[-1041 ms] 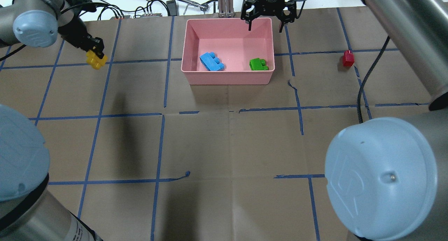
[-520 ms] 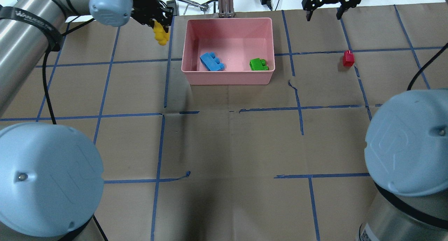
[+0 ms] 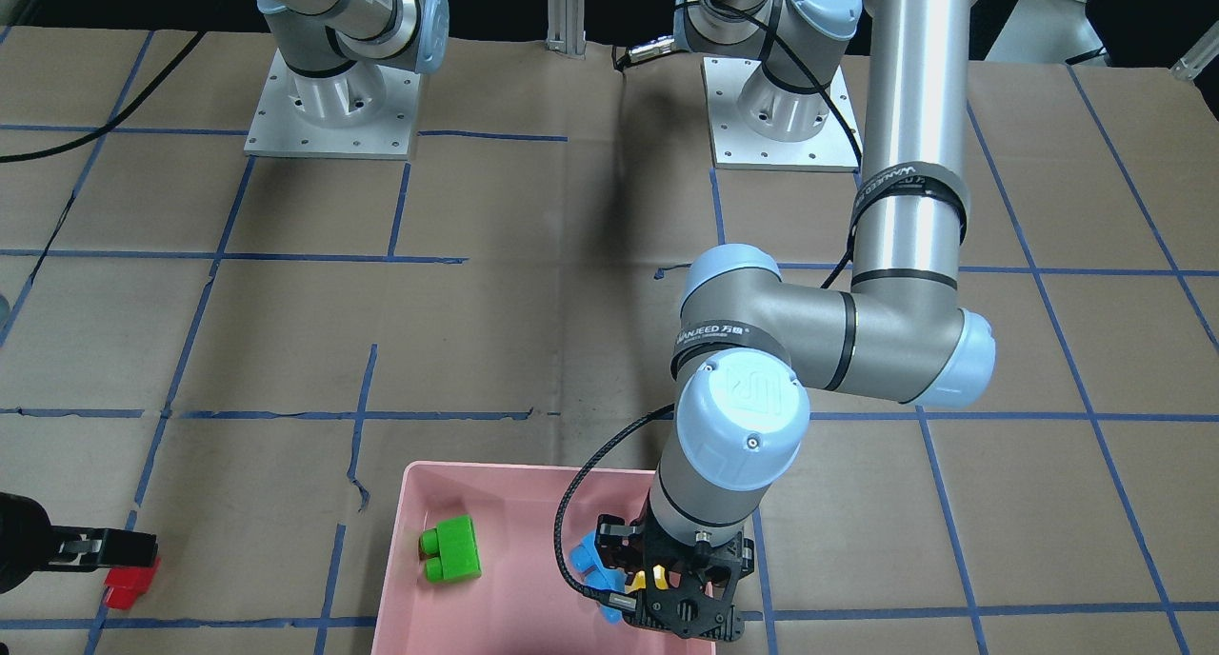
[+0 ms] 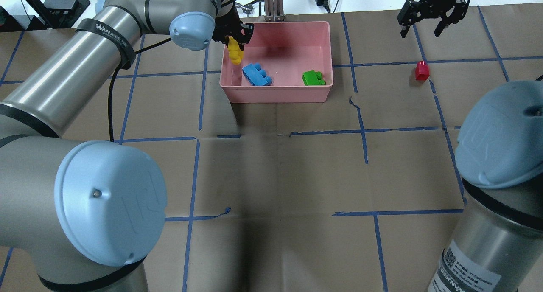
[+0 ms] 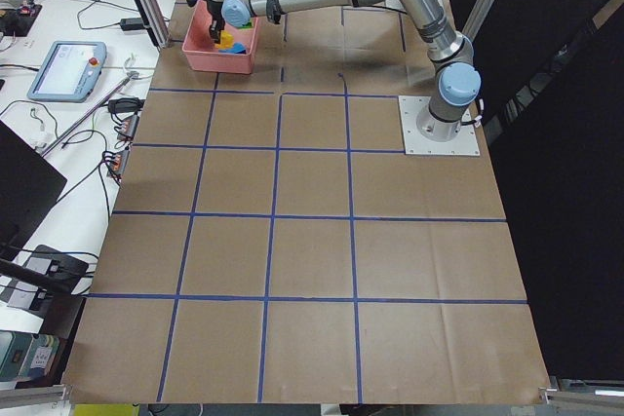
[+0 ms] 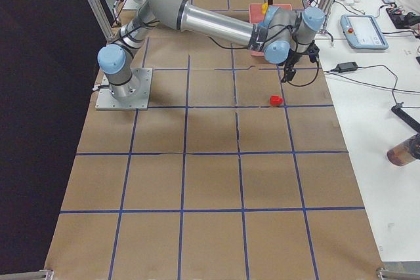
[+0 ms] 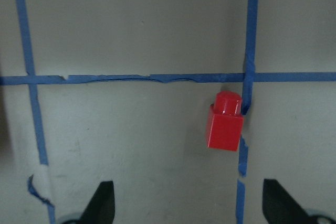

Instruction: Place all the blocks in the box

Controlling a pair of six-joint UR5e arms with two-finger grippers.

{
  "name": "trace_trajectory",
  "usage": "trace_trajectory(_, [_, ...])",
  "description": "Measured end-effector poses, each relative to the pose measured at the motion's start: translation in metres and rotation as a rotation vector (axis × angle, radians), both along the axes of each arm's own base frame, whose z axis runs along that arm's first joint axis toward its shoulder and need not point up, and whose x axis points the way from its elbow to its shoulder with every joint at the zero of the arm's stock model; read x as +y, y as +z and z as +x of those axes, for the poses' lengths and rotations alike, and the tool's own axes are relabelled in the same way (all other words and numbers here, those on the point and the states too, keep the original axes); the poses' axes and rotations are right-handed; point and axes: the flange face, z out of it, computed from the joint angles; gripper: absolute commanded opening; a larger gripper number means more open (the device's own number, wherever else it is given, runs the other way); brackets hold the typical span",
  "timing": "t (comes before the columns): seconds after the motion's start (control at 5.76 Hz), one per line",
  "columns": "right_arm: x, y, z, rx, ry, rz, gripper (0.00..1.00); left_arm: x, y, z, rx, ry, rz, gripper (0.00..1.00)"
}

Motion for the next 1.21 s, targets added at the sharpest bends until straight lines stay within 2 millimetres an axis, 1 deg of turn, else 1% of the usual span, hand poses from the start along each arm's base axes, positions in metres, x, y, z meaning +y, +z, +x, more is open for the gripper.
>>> trace_trajectory(0.17, [-0.009, -0.031, -0.012, 0.033, -0.017, 0.001, 0.99, 0.01, 0.014, 0.0, -0.005, -0.002, 0.028, 0.99])
trace_trajectory(0.35, [-0.017, -0.056, -0.021, 0.053, -0.029, -0.006, 0.99, 0.026, 0.042, 0.006, -0.015, 0.004, 0.071, 0.99])
trace_trajectory(0.52, [-0.021, -0.075, -0.028, 0.061, -0.036, -0.009, 0.98, 0.049, 0.081, 0.025, -0.025, 0.023, 0.12, 0.99])
trace_trajectory(0.69, [-0.023, -0.092, -0.03, 0.061, -0.04, 0.002, 0.9, 0.078, 0.122, 0.054, -0.027, 0.058, 0.146, 0.99])
trace_trajectory(0.87, [-0.023, -0.102, -0.031, 0.058, -0.043, 0.016, 0.77, 0.115, 0.158, 0.087, -0.024, 0.102, 0.156, 0.99])
trace_trajectory(1.04, [-0.023, -0.106, -0.031, 0.056, -0.047, 0.027, 0.54, 0.15, 0.185, 0.111, -0.026, 0.139, 0.167, 0.99])
trace_trajectory(1.21, [-0.022, -0.107, -0.031, 0.054, -0.048, 0.033, 0.4, 0.174, 0.204, 0.124, -0.041, 0.159, 0.17, 0.99])
